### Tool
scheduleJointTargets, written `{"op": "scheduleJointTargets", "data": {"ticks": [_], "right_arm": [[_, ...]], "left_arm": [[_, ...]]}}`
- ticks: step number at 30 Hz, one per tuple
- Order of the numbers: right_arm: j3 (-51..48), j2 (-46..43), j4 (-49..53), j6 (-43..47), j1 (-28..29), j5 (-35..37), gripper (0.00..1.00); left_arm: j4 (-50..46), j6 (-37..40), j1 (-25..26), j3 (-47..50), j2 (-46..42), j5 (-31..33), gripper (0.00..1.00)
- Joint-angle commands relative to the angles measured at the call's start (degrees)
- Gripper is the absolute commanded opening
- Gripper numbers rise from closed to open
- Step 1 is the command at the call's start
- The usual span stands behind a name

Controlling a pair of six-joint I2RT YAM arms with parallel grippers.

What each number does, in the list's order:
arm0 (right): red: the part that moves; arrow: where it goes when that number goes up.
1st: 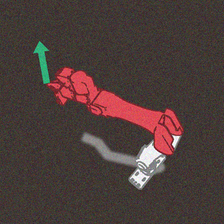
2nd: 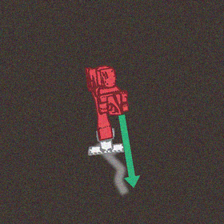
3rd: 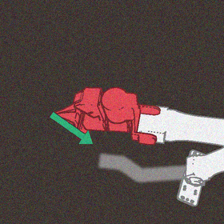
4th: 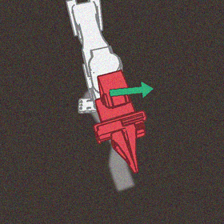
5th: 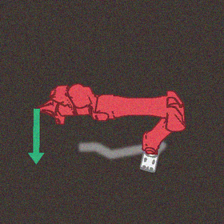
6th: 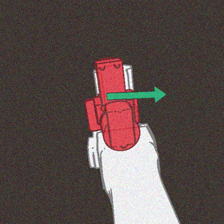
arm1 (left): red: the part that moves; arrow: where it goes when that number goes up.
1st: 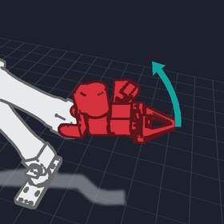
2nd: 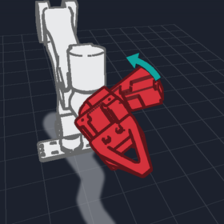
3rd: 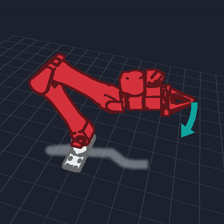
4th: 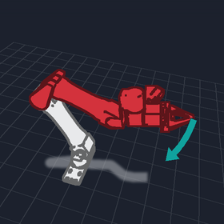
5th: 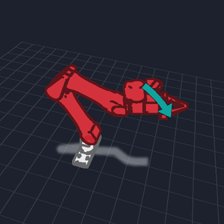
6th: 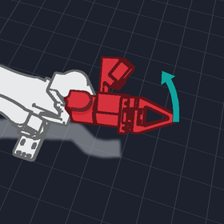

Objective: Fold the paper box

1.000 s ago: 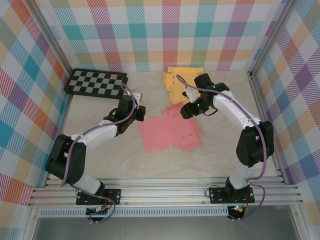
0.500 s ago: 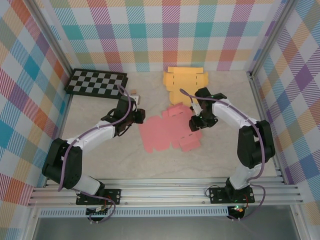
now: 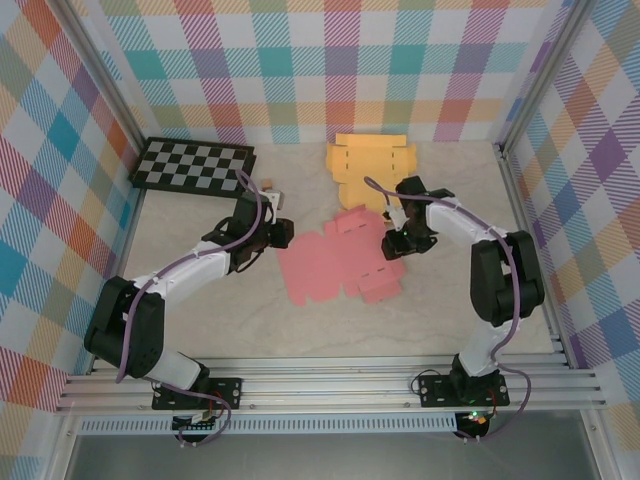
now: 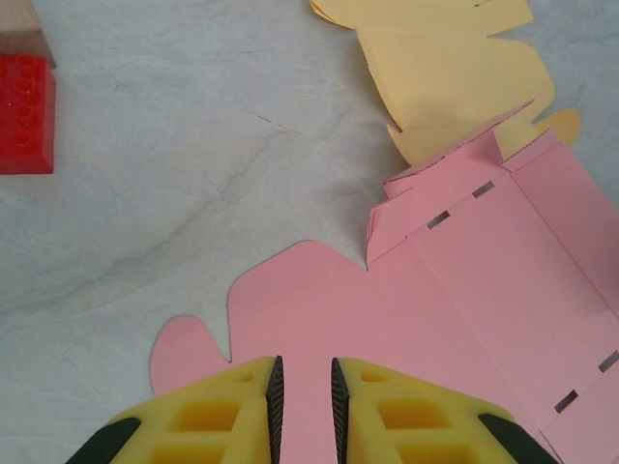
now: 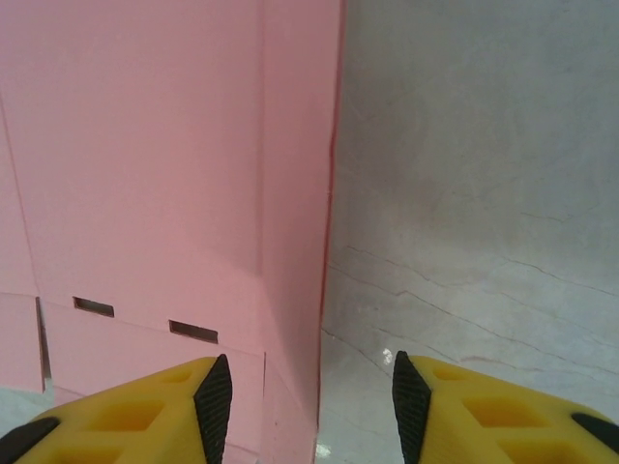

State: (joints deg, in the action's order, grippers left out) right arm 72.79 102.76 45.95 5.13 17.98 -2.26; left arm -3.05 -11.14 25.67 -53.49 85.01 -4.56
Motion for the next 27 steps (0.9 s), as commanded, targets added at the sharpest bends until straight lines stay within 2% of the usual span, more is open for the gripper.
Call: {"op": "scheduleJointTargets", "data": {"ticks": [1, 4, 6, 9, 12, 15, 18, 20, 24, 27], "right_arm": [[-1.31, 1.38, -2.23, 2.46, 0.21, -5.28, 0.48], [-1.52, 1.74, -3.44, 3.38, 0.21, -6.98, 0.44], [-1.35, 1.83, -3.70, 4.39, 0.22, -8.14, 0.37], [-0.67, 1.83, -2.96, 6.08, 0.21, -8.22, 0.16], [-0.45, 0.62, -1.59, 9.30, 0.59, -7.02, 0.01], [-1.94, -3.79, -3.95, 14.59, 2.31, -3.11, 0.00], [-4.23, -10.07, -8.85, 25.22, 5.19, 1.05, 0.00], [-5.15, -13.37, -12.60, 32.25, 6.75, 4.17, 0.00], [-6.13, -16.30, -20.32, 45.67, 9.92, 12.24, 0.00], [-7.00, -14.64, -28.21, 52.81, 12.65, 23.38, 0.00]], "left_arm": [[0.67, -0.11, -0.14, -0.73, 0.42, -2.03, 0.23], [0.75, -0.20, -0.10, -0.82, 0.46, -2.12, 0.23], [0.76, -0.15, -0.09, -0.82, 0.45, -2.10, 0.23], [0.68, 0.34, -0.10, -0.91, 0.60, -2.03, 0.23], [0.26, 2.26, -0.20, -1.43, 0.68, -1.95, 0.23], [0.14, 5.54, -1.30, -2.05, 0.49, -3.34, 0.26], [1.81, 7.00, -5.43, -2.11, 0.24, -8.78, 0.42], [4.44, 6.74, -8.51, -1.47, 0.51, -14.63, 0.46], [9.14, 5.88, -10.60, 0.61, 0.56, -20.60, 0.47], [14.30, 5.69, -10.54, 4.44, -0.58, -24.89, 0.47]]}}
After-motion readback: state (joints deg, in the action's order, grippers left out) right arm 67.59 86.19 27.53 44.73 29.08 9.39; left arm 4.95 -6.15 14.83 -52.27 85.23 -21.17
